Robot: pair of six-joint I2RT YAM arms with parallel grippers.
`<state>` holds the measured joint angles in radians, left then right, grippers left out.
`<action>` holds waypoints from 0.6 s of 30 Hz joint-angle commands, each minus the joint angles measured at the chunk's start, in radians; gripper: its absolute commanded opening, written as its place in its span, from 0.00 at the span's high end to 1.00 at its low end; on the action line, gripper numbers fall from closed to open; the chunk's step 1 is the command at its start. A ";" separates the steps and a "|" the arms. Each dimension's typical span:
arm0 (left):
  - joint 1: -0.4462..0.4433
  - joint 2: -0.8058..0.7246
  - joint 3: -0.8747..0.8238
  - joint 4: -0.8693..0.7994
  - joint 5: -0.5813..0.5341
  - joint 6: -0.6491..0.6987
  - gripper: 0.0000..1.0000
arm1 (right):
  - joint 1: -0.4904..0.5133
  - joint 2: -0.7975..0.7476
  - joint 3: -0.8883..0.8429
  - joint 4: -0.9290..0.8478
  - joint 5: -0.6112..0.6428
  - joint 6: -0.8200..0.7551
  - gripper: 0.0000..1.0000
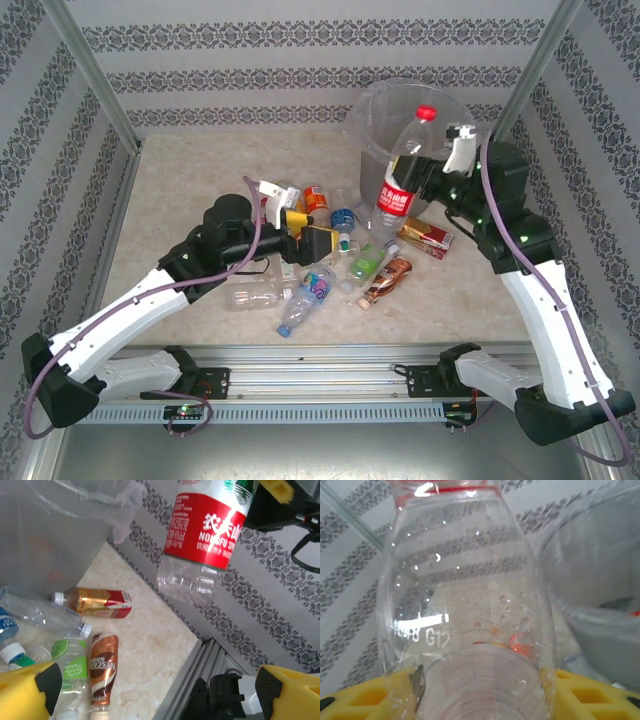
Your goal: Put the plastic bottles in the bin
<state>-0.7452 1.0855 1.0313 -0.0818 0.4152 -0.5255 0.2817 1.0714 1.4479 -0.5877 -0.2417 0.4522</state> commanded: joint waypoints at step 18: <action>-0.010 -0.152 -0.072 0.186 -0.126 0.045 0.00 | -0.112 0.393 0.457 -0.032 0.291 -0.244 0.44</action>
<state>-0.7452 0.9504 0.9588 0.0387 0.3264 -0.5053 0.1799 1.4281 1.8496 -0.6399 0.0044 0.2493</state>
